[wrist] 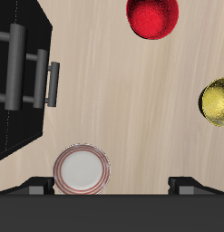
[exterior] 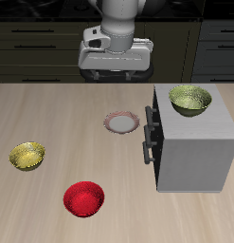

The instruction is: Place the red bowl on the plate

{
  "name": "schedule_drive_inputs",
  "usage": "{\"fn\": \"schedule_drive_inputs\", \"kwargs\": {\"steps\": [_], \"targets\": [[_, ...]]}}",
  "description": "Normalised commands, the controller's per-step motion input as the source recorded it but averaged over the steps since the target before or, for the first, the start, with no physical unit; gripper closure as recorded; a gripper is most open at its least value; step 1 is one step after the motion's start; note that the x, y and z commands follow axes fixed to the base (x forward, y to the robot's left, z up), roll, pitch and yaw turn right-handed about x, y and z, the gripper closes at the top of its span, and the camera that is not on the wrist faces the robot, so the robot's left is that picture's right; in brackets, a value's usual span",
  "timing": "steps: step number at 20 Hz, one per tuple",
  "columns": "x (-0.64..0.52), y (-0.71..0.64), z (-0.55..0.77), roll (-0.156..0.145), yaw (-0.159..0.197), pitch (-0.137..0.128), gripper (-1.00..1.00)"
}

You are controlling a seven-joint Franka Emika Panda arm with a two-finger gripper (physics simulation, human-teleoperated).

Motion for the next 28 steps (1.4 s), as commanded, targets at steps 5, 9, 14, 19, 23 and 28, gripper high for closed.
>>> {"fn": "schedule_drive_inputs", "kwargs": {"steps": [5, 9, 14, 19, 23, 28], "targets": [[0.36, -0.07, -0.1, 0.017, 0.015, 0.047, -1.0], [0.46, -0.2, -0.05, -0.023, -0.013, 0.055, -1.0], [0.3, -0.06, 0.07, -0.033, 0.036, -0.034, -1.0], [0.28, -0.04, 0.07, -0.013, -0.009, 0.011, -1.0], [0.17, -0.06, 0.05, -0.025, 0.007, -0.019, -1.0], [0.26, -0.1, 0.1, -0.02, -0.017, 0.009, -1.0]]}}
